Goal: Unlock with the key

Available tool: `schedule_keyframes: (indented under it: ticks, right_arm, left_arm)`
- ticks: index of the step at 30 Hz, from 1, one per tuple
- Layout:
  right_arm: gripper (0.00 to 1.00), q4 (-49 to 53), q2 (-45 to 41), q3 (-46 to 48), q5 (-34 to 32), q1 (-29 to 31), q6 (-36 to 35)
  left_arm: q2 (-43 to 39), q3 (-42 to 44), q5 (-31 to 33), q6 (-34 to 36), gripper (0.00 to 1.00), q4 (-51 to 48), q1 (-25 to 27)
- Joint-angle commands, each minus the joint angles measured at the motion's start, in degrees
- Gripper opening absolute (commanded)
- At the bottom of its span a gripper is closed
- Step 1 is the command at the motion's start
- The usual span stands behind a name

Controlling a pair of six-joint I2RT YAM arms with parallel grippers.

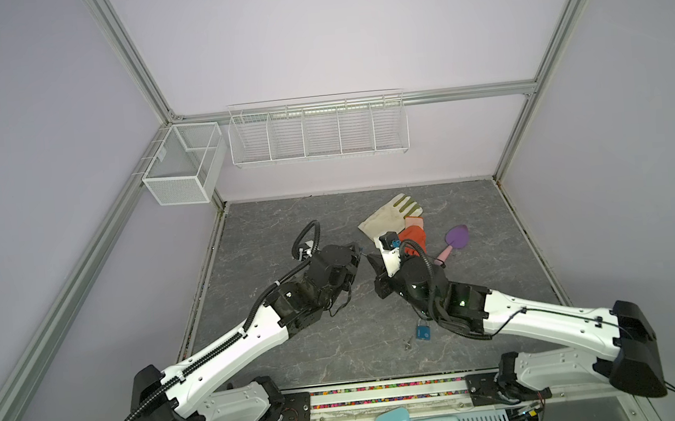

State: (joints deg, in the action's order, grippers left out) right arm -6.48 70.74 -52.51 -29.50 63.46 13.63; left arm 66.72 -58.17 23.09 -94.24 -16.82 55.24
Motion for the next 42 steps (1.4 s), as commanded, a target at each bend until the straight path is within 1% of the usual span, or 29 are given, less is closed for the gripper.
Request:
schedule_keyframes:
  ticks: [1, 12, 17, 20, 26, 28, 30, 33, 35, 38, 42]
  right_arm:
    - [0.06, -1.5, 0.0, -1.8, 0.1, -0.2, -1.2]
    - [0.06, -2.9, 0.1, -2.0, -0.4, -0.3, -2.0]
    - [0.06, -1.8, 2.1, -2.9, -0.4, -0.3, -2.3]
    - [0.06, -1.8, 2.7, -2.2, -1.8, -0.4, -1.9]
    - [0.06, -2.5, 3.4, -2.3, -1.4, -0.2, -2.2]
    - [0.06, -2.8, 2.9, -2.8, 0.0, -0.2, -1.8]
    - [0.06, -2.7, 2.5, -3.6, 1.0, -0.2, 0.2]
    - [0.06, -2.6, 1.8, -4.8, 4.1, -0.4, 2.3]
    - [0.06, -2.2, 2.0, -5.8, 6.4, -0.1, 2.8]
    - [0.06, -1.3, 2.0, -5.9, 7.0, 0.4, 2.5]
    - [0.07, -0.4, -0.1, -3.8, 7.9, 0.4, 2.9]
  left_arm:
    - [0.4, -0.3, -1.0, -0.5, 0.00, 1.3, 0.1]
    - [0.6, -0.6, -1.4, -0.3, 0.00, 0.0, 0.1]
    - [0.4, -0.4, -1.9, -0.7, 0.00, 1.3, 0.1]
    - [0.1, -0.5, -2.4, -0.9, 0.00, 1.7, 0.1]
    - [-0.3, -1.0, -4.0, -1.3, 0.00, 3.3, 0.2]
    - [-0.3, -1.2, -4.2, -1.1, 0.00, 3.3, 0.2]
    - [0.1, -1.3, -4.3, -0.8, 0.00, 3.2, 0.2]
    - [0.7, -2.5, -3.0, 0.6, 0.00, 0.1, 0.4]
    - [1.1, -1.8, -3.1, 0.2, 0.00, 0.6, 0.4]
    - [1.4, -0.8, -3.1, -0.7, 0.00, 1.8, 0.4]
    - [0.7, -0.5, -2.1, -1.0, 0.00, 1.3, 0.3]
